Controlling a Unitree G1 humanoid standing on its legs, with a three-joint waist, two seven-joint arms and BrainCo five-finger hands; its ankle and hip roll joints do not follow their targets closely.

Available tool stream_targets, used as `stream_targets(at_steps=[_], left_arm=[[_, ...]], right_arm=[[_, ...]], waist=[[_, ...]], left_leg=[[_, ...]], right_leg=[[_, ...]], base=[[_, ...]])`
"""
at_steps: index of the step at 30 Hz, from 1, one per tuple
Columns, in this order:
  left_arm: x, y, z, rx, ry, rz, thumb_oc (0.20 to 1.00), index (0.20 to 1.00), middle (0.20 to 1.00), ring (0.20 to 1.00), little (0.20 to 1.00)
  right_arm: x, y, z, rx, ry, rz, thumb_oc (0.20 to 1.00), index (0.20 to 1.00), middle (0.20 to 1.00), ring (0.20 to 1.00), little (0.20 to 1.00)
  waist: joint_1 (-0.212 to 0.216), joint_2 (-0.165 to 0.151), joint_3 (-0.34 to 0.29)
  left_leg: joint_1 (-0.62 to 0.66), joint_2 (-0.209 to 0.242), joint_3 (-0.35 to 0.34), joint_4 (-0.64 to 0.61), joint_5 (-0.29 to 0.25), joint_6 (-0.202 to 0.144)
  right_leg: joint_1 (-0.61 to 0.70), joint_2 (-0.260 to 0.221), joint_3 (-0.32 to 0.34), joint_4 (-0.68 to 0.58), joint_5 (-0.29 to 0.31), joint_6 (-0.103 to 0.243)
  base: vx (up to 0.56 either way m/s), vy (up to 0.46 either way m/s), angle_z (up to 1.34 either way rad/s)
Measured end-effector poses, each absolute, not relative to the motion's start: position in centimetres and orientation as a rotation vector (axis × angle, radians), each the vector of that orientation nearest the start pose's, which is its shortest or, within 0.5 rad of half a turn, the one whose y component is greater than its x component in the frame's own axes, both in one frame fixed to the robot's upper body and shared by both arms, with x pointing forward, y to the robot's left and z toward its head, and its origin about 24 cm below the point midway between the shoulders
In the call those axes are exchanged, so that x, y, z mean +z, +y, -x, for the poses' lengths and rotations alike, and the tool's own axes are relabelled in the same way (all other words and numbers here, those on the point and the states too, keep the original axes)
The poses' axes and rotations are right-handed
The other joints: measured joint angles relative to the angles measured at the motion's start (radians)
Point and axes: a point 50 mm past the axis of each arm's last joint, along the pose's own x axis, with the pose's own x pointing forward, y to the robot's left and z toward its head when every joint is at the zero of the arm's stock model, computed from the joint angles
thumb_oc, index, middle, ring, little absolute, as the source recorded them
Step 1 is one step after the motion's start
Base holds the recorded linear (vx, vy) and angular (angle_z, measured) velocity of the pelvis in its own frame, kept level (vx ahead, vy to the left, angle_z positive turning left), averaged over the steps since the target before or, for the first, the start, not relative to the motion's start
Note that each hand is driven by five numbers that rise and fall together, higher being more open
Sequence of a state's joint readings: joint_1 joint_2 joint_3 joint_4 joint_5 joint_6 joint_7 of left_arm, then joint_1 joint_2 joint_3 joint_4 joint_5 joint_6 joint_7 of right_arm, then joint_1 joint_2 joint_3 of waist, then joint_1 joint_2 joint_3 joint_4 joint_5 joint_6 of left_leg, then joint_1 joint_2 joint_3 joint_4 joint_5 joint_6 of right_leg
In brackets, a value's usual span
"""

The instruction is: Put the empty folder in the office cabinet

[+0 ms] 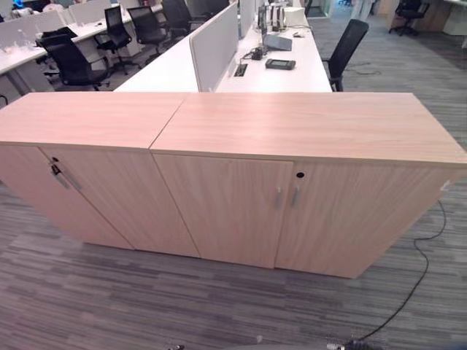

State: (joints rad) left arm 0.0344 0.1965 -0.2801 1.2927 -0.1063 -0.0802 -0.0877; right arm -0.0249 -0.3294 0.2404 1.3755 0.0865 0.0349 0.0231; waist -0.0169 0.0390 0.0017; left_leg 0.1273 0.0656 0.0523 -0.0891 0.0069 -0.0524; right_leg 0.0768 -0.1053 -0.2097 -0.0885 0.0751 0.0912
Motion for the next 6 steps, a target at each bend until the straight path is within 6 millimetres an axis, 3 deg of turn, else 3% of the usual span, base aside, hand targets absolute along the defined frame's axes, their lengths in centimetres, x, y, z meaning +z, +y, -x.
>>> stream_targets(at_steps=[6], left_arm=[[-17.1,20.3,-7.1,-0.167,1.256,-0.232,1.000,1.000,1.000,1.000,1.000]], right_arm=[[-16.2,-25.8,-6.5,0.007,1.407,0.396,1.000,1.000,1.000,1.000,1.000]], waist=[[-0.004,0.001,-0.006]], left_leg=[[-0.004,-0.005,0.009,-0.010,-0.010,0.008]], right_leg=[[-0.006,-0.007,0.013,-0.006,-0.002,0.009]], base=[[0.03,-0.026,-0.06]])
